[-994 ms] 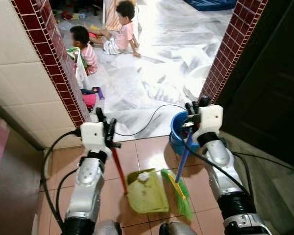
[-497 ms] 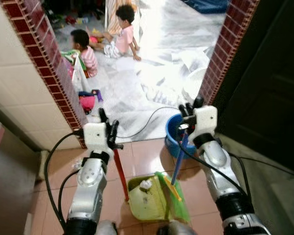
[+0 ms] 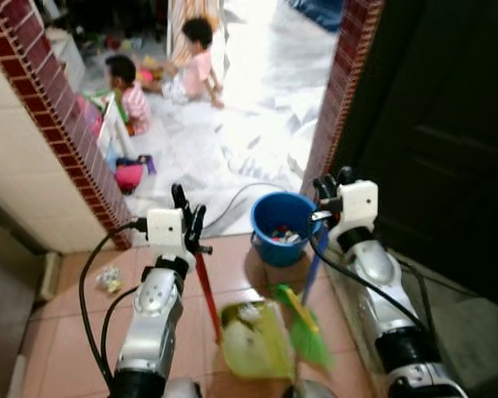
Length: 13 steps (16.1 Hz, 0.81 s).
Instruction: Sweep floor
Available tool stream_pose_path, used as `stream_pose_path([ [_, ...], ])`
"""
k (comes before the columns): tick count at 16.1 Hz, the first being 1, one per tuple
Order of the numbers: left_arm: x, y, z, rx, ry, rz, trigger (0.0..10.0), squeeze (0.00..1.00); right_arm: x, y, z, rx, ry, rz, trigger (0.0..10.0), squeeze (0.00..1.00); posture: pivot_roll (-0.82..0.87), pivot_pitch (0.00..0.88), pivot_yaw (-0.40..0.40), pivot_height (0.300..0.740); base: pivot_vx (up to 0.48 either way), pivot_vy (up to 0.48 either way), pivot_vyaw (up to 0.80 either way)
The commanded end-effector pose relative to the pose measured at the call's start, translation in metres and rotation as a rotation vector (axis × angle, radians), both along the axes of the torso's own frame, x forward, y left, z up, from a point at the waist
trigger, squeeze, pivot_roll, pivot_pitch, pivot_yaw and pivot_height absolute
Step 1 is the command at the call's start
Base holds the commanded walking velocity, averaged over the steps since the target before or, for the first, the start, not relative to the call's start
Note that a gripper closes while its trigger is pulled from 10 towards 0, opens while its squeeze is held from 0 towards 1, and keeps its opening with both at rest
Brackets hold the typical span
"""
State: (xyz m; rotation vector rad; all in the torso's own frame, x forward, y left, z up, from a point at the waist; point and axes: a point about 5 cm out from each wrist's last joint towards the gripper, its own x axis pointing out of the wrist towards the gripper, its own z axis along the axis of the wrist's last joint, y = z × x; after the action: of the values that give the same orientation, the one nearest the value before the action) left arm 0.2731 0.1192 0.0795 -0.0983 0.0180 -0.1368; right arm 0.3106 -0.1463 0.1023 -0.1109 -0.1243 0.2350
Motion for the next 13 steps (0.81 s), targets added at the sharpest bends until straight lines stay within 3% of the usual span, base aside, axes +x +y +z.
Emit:
stream_pose_path([
  [1,0.004,0.003,0.008,-0.009,-0.047,0.023,10.0,0.0,0.004,0.003,0.007,-0.004,-0.031,0.012,10.0,0.0,-0.03,0.0,0.002,0.74,0.0,0.0,0.0],
  [4,0.005,0.011,0.009,-0.006,-0.061,0.056,10.0,0.0,0.004,0.0,0.006,-0.018,-0.031,0.012,10.0,0.0,-0.03,0.0,-0.001,0.74,0.0,0.0,0.0],
  [6,0.008,0.019,0.02,-0.018,-0.103,0.093,10.0,0.0,0.005,-0.006,0.001,-0.085,-0.011,-0.019,10.0,0.0,-0.02,0.0,-0.004,0.74,0.0,0.0,0.0],
  [10,0.018,0.03,0.068,-0.083,-0.249,0.159,10.0,0.0,0.002,-0.013,-0.016,-0.126,0.057,-0.044,10.0,0.0,-0.01,0.0,-0.008,0.74,0.0,0.0,0.0],
  [13,0.024,0.043,0.093,-0.066,-0.328,0.24,10.0,0.0,0.002,-0.01,-0.019,-0.132,0.065,-0.038,10.0,0.0,0.0,0.0,-0.007,0.74,0.0,0.0,0.0],
])
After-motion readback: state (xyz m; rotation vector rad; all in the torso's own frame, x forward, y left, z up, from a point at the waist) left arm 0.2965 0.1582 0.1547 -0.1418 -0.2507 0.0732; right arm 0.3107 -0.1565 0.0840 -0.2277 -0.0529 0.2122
